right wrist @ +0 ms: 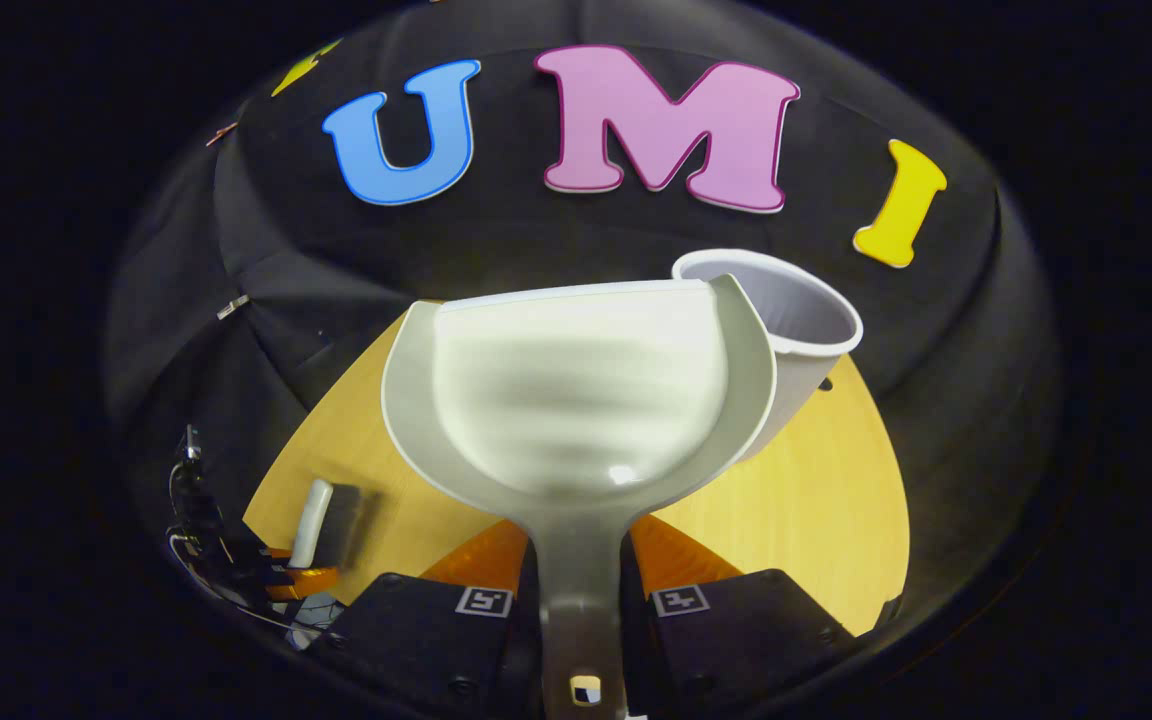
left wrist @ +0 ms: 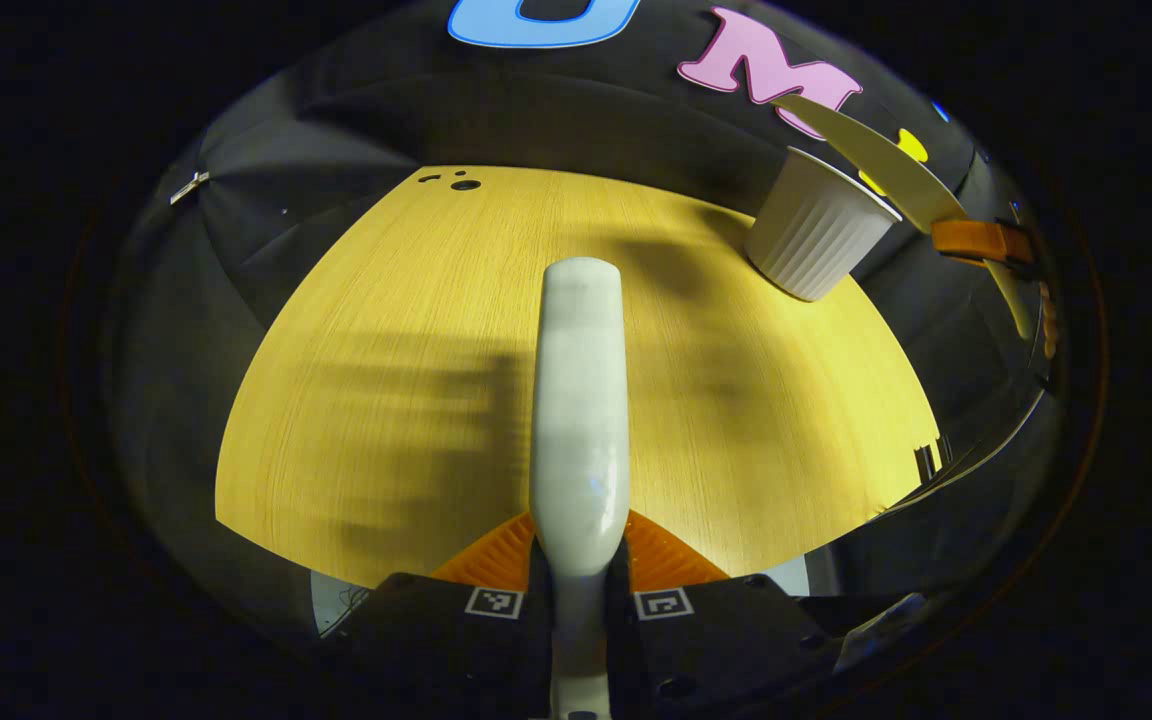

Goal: Pick up the small broom and dustpan from the desktop, sweep the trash into the dustpan with the broom, and then empty the trash into the garbage bin.

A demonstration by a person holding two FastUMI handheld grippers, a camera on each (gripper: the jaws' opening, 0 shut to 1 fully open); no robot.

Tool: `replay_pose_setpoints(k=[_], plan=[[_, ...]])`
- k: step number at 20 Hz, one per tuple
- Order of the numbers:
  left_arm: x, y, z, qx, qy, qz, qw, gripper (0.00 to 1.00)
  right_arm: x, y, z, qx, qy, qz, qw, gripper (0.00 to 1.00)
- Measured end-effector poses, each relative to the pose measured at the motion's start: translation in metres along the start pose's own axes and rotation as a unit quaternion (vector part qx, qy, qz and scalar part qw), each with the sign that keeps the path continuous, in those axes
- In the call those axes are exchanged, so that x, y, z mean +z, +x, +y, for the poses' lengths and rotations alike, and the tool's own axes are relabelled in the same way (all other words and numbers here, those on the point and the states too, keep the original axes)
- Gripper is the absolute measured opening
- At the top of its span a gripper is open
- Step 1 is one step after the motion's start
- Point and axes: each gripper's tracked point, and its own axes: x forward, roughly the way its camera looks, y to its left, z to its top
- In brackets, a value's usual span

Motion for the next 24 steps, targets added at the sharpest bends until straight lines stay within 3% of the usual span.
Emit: replay_pose_setpoints(k=[2,5,12,19,20,21,24], plan=[[-0.001,0.008,0.0,0.004,0.008,0.007,1.0,0.27,-0.019,0.002,0.004,0.003,0.002,0.023,1.0,0.36],[0.001,0.023,-0.003,0.003,0.003,0.026,1.0,0.27,-0.049,0.004,0.013,0.016,0.026,0.07,0.997,0.31],[0.02,0.062,0.009,0.06,0.041,0.07,0.995,0.27,-0.095,0.009,0.006,-0.004,0.063,0.145,0.987,0.36],[0.03,0.089,0.007,0.091,0.051,0.113,0.988,0.27,-0.112,0.014,0.012,-0.009,0.106,0.189,0.976,0.36],[0.031,0.093,0.006,0.095,0.057,0.117,0.987,0.28,-0.114,0.013,0.012,-0.008,0.099,0.192,0.976,0.41],[0.031,0.093,0.005,0.098,0.063,0.121,0.986,0.28,-0.116,0.015,0.012,-0.01,0.089,0.195,0.977,0.36],[0.03,0.094,0.0,0.096,0.067,0.128,0.985,0.3,-0.117,0.015,0.014,0.004,0.082,0.201,0.976,0.36]])
